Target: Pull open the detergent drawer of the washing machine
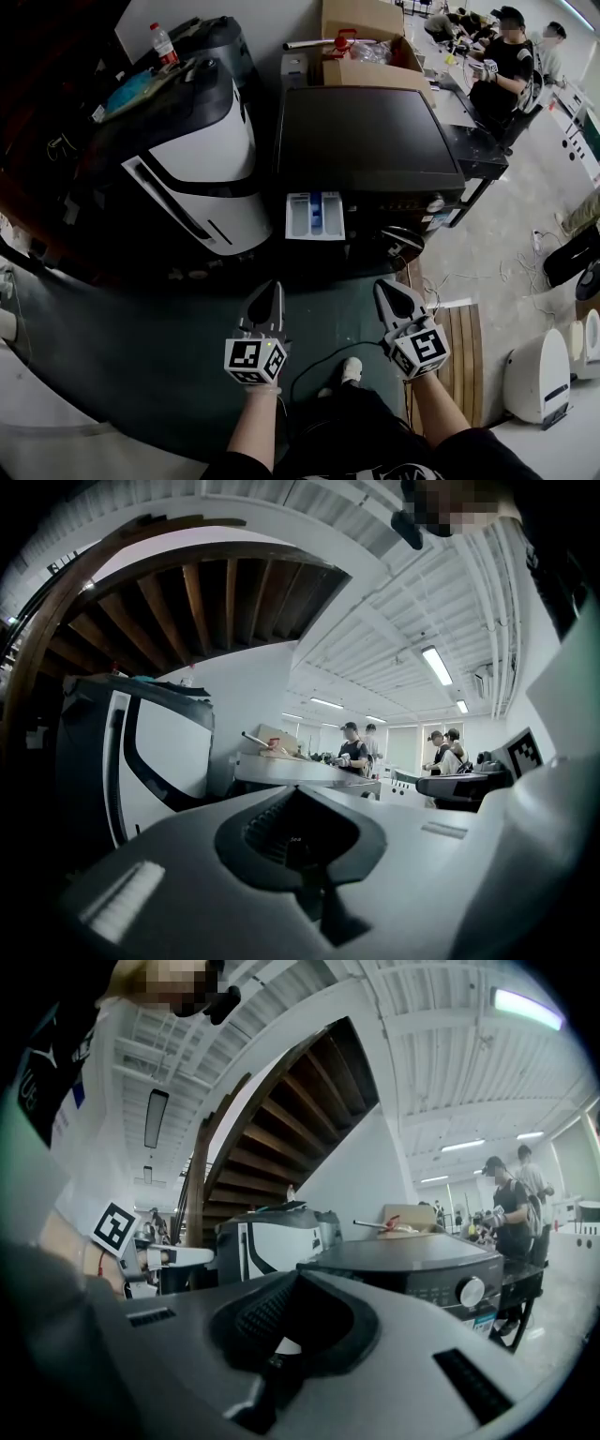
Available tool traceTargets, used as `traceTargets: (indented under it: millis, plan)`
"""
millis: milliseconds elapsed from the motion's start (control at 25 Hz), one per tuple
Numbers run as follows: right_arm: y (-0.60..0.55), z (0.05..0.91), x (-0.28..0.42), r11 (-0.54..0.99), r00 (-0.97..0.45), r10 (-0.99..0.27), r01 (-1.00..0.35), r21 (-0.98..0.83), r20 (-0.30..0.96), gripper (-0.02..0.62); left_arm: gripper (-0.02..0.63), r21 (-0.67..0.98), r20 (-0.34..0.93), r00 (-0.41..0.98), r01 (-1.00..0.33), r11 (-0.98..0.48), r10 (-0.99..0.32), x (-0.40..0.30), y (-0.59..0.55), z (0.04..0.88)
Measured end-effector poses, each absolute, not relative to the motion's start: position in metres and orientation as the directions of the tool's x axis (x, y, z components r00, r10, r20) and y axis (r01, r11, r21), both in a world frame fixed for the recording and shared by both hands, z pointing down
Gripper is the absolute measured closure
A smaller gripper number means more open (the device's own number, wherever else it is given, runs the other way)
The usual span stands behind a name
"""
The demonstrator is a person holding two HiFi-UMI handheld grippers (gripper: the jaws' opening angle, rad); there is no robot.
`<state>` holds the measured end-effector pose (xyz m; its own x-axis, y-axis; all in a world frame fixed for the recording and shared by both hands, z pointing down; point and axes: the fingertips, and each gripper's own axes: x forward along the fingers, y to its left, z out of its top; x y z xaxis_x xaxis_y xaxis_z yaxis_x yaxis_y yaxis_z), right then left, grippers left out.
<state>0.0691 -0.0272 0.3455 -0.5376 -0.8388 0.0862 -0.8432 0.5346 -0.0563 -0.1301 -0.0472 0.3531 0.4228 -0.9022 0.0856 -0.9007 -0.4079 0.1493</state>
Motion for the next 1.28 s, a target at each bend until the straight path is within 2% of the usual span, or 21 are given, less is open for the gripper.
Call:
traceTargets:
  millis: [640,1280]
  plan:
    - [-0.026,0.324,0.072,0.535,-0.536,-0.842,-0.844,-0.041,0.066,0.583,0.597,0.074,0.079,0.401,-0.915,-0.396,-0.913,-0.131,-0.04,0.331]
    - [-0.025,0.312,0.072,0.541,-0.542,-0.839,-0.84,-0.038,0.045,0.583,0.597,0.077,0.084,0.369,-0.928,-0.363,-0.926,-0.141,-0.029,0.326]
